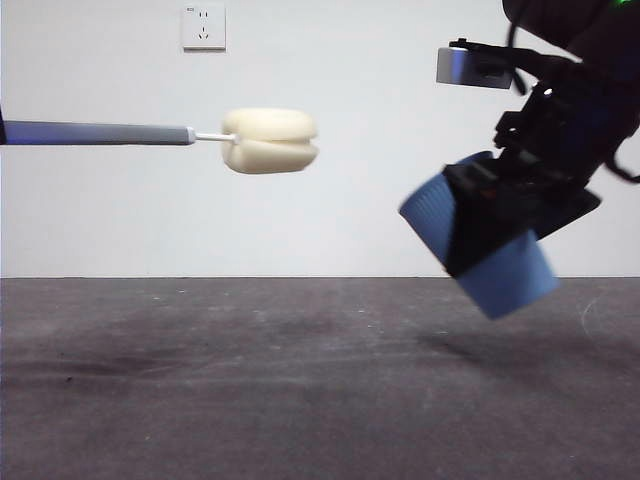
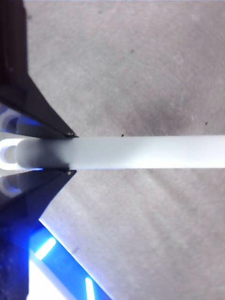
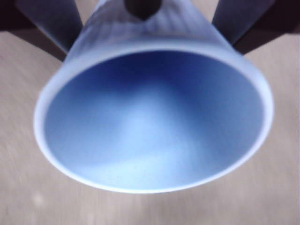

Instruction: Pick up the cup brush,pick up the cup,insert the brush into the cup,clean the cup,put the cup brush back,put the cup back to the fixed position on the table

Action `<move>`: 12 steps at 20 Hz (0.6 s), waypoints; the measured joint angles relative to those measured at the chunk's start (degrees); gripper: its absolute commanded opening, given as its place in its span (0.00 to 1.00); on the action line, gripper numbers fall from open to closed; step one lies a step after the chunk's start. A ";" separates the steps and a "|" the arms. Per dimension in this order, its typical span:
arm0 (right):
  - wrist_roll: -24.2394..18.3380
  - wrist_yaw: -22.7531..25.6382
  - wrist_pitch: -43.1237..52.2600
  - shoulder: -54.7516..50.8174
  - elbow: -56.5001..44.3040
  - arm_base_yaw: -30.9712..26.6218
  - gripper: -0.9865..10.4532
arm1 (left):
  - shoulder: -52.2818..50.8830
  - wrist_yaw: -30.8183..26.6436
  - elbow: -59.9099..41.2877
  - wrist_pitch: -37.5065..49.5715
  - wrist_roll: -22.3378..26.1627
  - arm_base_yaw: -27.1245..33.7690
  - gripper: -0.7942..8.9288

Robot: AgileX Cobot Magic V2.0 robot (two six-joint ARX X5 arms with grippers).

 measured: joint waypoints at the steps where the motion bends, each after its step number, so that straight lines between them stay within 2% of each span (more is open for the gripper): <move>1: -2.03 1.90 -3.56 -0.11 1.14 0.44 0.08 | 0.02 0.61 0.00 0.00 1.44 0.00 0.07; 3: -6.49 6.45 -10.14 -0.11 3.13 1.62 0.08 | 0.02 1.57 0.00 -0.07 4.26 0.00 0.07; 6: -12.72 11.54 -12.55 -0.11 5.81 3.41 0.08 | 0.15 3.30 0.00 -0.11 6.56 -0.90 0.07; 12: -25.35 21.57 -15.50 -0.13 10.21 7.19 0.08 | 3.93 3.30 0.00 0.11 7.67 -5.57 0.07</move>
